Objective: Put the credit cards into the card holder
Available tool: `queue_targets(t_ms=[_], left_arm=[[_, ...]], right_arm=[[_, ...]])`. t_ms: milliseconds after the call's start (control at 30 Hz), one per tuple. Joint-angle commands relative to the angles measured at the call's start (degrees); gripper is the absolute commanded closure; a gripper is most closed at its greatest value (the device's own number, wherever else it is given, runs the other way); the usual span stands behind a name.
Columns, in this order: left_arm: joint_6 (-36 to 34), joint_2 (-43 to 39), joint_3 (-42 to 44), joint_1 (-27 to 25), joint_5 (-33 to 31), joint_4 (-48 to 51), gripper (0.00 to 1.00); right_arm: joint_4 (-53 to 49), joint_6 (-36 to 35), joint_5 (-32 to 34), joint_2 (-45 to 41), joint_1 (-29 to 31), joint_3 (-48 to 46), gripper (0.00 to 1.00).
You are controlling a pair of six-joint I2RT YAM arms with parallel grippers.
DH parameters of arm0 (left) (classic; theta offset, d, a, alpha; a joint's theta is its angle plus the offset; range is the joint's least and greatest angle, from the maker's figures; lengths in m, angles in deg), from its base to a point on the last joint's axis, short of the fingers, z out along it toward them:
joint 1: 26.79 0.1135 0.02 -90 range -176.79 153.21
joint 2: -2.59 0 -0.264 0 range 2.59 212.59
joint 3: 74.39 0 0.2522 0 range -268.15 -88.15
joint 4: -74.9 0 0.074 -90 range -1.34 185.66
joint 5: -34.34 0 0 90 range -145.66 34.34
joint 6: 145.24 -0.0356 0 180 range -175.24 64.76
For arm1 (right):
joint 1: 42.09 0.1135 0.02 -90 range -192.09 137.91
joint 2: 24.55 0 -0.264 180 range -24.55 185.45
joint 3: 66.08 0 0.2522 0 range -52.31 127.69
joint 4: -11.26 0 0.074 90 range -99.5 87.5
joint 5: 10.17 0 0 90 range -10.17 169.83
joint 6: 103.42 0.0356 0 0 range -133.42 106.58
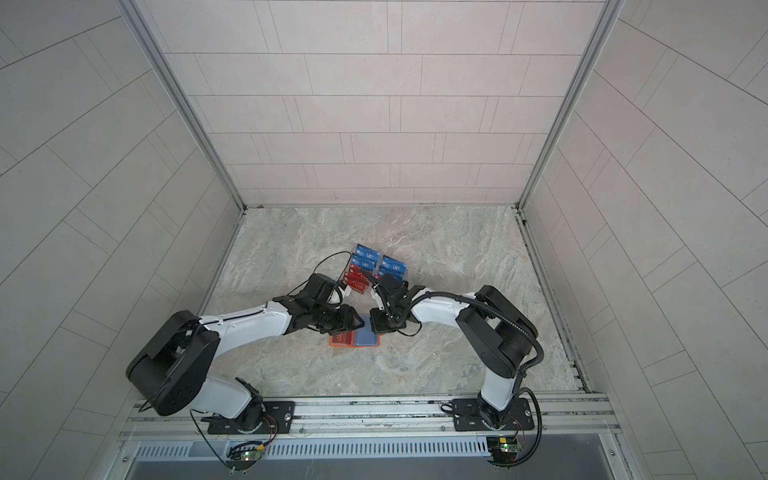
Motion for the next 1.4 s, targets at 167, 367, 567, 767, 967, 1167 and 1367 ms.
queue_targets(t_ms=[167, 367, 567, 767, 967, 1167, 1367], left_arm=[[0.0, 2.9, -0.5, 0.4, 2.4, -2.0, 0.53], [-0.5, 4.7, -0.7, 0.4, 3.5, -2.2, 0.53], [-0.5, 5.7, -0.6, 0.4, 3.8, -2.6, 0.53], [0.3, 6.5, 0.0, 0.5, 3.6, -3.7, 0.53], [4.5, 7.5, 2.7, 0.7, 5.5, -10.2, 0.53], [7.9, 7.6, 5.3, 1.0, 6.8, -16.1, 0.52], [12.2, 7.2, 8.8, 1.9, 8.1, -23.1, 0.52]], right_arm=[[-1.0, -0.2, 1.4, 1.1, 0.0, -0.2, 0.85], [-0.9, 0.0, 1.3, 1.4, 0.1, 0.0, 0.85], [-0.9, 0.0, 1.3, 1.6, 0.1, 0.2, 0.85], [-0.9, 0.0, 1.3, 1.5, 0.1, 0.2, 0.85], [-0.8, 0.0, 1.2, 1.6, 0.0, 0.4, 0.85], [-0.8, 0.1, 1.2, 1.7, 0.0, 0.5, 0.85], [-0.6, 0.2, 1.1, 1.7, 0.0, 0.2, 0.85]])
